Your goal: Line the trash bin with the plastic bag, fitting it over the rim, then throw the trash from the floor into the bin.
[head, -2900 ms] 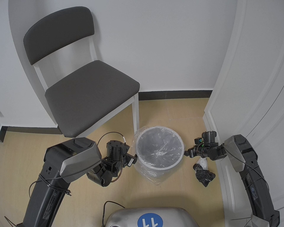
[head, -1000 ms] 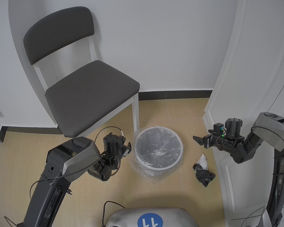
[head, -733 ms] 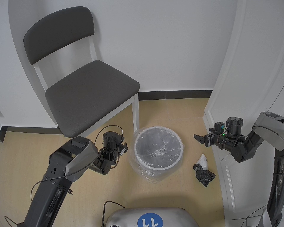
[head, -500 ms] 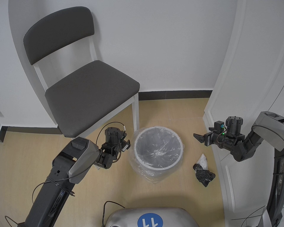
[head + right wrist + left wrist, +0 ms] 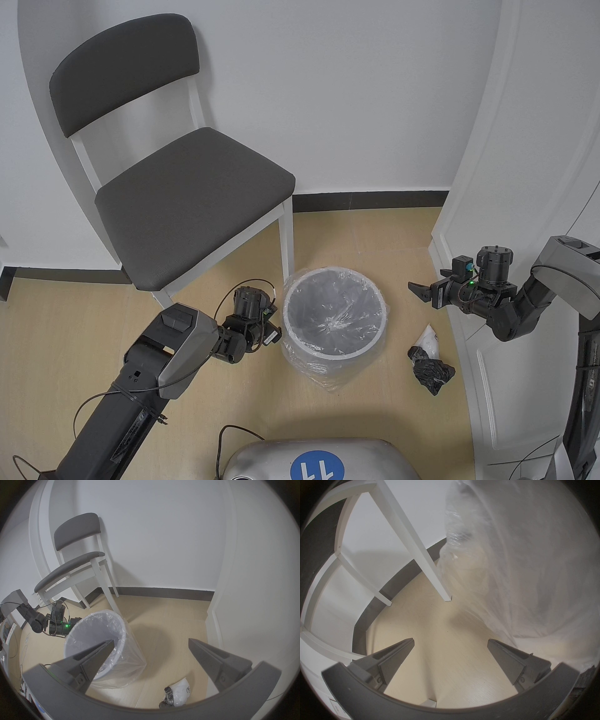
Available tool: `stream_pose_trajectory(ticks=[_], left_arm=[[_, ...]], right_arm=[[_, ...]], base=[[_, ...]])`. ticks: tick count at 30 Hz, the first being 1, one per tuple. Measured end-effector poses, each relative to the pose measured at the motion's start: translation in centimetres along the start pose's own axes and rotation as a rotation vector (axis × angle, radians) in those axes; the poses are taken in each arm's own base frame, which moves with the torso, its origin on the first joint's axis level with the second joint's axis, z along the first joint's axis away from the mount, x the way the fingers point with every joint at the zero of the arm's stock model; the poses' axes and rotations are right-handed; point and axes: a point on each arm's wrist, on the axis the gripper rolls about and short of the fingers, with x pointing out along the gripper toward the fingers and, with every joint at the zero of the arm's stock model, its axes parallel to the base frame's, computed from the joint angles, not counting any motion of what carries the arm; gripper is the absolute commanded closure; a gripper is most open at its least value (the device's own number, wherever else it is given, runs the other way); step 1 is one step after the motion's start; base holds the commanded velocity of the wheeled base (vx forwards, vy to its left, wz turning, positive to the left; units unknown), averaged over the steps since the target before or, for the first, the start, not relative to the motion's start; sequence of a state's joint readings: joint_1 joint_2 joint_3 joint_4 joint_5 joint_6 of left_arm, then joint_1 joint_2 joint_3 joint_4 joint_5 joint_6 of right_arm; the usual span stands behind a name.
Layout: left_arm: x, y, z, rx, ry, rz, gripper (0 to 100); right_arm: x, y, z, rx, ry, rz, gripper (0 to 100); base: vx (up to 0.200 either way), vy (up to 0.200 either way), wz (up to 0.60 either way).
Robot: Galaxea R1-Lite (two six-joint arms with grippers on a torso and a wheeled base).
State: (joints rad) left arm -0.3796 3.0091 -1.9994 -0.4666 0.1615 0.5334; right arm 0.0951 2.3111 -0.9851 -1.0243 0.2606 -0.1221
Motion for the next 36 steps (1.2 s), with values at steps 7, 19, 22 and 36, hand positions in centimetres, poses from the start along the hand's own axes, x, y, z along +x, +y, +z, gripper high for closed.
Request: stream_pose_trajectory(ticks=[7, 19, 22, 36], left_arm=[[0.1, 0.0, -0.1, -0.003, -0.016, -0.018, 0], [-0.1, -0.4, 1.3, -0.029, -0.255, -0.194, 0], [-0.1, -0.7, 1.5, -0.032, -0.272, -0.211, 0], [0.0, 0.1, 1.3, -0.017, -0.24, -0.114, 0]], right_arm=[[0.0, 0.1, -0.2, -0.001, 0.003, 0.002, 0], [-0.1, 0.2, -0.2, -0.003, 0.0, 0.021, 0], [-0.1, 0.0, -0.2, -0.003, 0.0, 0.026, 0], [-0.1, -0.3, -0.4, -0.001, 0.002, 0.023, 0]], base=[[0.0, 0.0, 0.0], [0.0, 0.0, 0.0], [0.0, 0.0, 0.0], [0.0, 0.0, 0.0]])
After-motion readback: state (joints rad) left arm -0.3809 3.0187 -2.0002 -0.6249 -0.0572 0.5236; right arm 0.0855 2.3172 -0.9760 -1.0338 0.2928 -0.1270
